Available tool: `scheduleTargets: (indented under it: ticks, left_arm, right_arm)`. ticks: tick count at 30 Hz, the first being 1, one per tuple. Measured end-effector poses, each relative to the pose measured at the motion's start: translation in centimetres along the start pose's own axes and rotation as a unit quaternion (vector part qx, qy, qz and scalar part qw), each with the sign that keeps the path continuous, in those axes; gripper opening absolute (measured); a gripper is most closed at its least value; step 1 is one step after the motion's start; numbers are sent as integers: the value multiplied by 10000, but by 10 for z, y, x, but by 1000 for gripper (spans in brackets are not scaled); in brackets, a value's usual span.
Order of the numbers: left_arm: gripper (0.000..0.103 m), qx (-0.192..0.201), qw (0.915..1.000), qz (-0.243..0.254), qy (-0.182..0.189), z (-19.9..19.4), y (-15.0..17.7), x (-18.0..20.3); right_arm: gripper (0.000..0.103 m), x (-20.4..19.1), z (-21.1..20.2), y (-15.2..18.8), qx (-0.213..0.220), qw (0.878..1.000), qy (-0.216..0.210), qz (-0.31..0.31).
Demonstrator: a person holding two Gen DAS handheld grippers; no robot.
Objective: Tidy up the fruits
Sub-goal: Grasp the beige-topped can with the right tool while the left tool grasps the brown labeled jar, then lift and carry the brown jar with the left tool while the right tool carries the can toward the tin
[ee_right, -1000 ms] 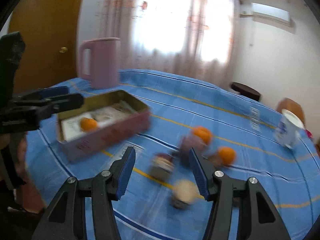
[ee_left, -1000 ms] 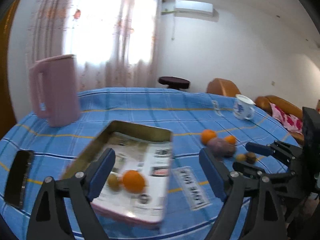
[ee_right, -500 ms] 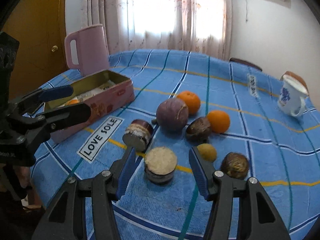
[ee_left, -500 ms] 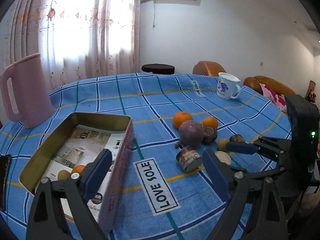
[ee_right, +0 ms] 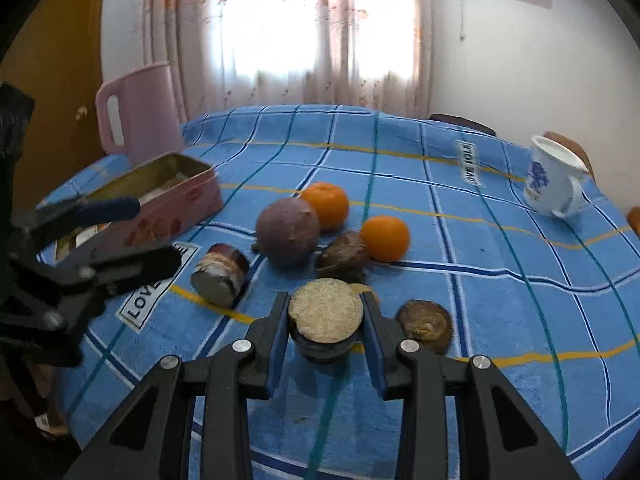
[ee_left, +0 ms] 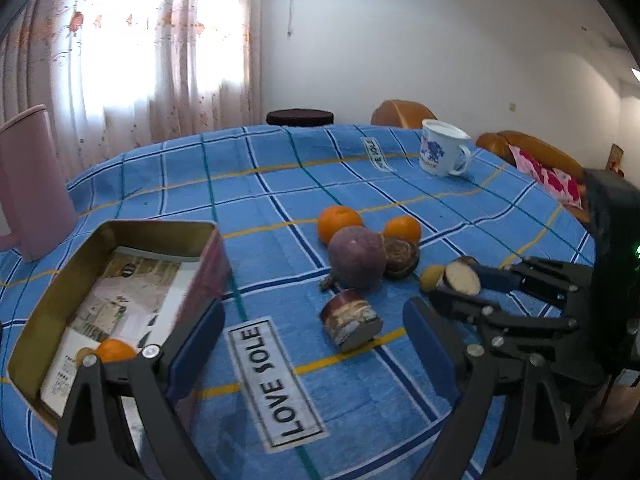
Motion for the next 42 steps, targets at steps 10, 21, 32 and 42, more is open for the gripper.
scheduleTargets:
  ticks: [10,21,32,42]
  left_arm:
    - [66,-671,9970,-135,374,37,3,14]
    - [45,-816,9938,-362,665,42,8,12]
    - [45,-304,9973,-141,655,24,7,27]
    - [45,230,9984,-145,501,5,-1,23]
  right_arm:
    - [36,9,-8,-1,202,9996,0,197]
    - [36,7,-14,-1,367,9992,15,155]
    - [36,4,-24,-5,671,9977,40,89]
    - [36,1,-32,-5,914,9958,28,20]
Point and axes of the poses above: each gripper's, at about its wrist camera, not at the fingertips, and z roughly the way its jaws point, x to its right, y to its underside, the point moved 7 cm from there along z, roughly the way its jaws point, and after that the axes turned 8 degrees about y, right-handed, at the moved point
